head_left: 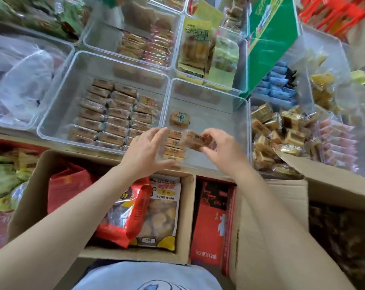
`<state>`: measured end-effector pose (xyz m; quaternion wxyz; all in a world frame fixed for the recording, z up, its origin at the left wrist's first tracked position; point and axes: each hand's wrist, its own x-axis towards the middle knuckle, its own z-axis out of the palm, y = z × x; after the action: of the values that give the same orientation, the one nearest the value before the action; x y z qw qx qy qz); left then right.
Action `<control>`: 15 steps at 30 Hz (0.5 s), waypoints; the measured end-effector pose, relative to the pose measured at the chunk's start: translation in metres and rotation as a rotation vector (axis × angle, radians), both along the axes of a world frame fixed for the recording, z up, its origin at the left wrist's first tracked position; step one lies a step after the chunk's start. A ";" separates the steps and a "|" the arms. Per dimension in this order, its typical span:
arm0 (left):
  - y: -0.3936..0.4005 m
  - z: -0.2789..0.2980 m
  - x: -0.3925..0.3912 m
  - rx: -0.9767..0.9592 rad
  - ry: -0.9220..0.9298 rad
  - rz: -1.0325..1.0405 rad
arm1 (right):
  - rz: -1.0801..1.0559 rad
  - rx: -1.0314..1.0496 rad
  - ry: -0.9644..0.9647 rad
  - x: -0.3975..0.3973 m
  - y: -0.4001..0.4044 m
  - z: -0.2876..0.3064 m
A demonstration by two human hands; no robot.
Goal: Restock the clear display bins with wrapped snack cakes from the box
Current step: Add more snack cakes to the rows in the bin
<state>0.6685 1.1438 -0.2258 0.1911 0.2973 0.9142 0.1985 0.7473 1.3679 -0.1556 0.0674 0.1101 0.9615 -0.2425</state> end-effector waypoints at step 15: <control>-0.065 -0.038 -0.070 -0.192 0.086 0.240 | 0.124 0.093 0.116 -0.215 -0.061 -0.057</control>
<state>0.5980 1.0786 -0.2639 0.1544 0.1743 0.9652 0.1189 0.5322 1.3065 -0.2126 0.0213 0.0391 0.9790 -0.1990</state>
